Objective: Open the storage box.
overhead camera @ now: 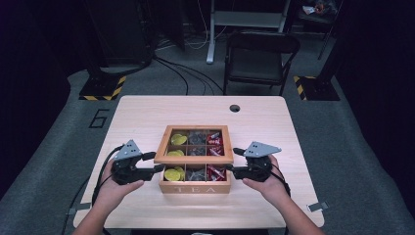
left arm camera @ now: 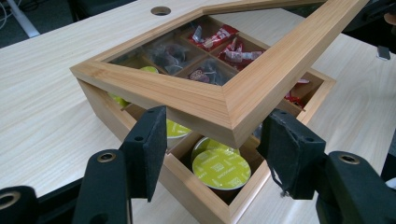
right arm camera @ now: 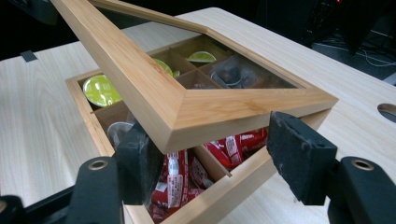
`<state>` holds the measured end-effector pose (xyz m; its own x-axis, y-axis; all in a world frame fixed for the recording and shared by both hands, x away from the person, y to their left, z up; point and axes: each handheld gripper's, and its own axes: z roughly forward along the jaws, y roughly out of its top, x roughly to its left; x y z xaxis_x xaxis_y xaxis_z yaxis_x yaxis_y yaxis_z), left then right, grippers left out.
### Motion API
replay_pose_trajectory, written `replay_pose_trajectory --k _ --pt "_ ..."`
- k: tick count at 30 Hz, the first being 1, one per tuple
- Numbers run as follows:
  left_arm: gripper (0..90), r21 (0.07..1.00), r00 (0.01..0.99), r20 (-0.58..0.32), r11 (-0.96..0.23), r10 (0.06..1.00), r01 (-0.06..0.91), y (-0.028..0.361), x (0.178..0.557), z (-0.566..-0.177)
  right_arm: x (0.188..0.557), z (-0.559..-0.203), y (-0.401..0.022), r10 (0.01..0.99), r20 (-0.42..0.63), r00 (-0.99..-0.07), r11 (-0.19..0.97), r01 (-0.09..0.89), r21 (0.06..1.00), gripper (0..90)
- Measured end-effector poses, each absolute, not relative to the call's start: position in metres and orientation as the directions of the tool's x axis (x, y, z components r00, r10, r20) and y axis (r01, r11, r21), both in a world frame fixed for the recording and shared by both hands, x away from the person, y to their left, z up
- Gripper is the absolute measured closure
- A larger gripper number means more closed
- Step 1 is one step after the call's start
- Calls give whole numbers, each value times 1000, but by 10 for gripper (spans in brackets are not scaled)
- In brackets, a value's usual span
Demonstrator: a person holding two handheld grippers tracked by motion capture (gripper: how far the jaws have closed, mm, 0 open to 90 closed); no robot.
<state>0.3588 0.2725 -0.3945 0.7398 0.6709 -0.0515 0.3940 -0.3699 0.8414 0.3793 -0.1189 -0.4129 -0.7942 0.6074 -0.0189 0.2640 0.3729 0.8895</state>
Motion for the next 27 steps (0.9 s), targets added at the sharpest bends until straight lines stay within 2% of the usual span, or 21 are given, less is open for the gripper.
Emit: replay_pose_trajectory --k 13,27 --pt "405 860 729 -24 -357 684 364 275 370 -395 386 -398 -118 585 -20 -810 379 251 891 384" --pt "407 879 720 8 -349 694 326 275 403 -395 396 -379 -119 587 13 -810 339 260 904 401"
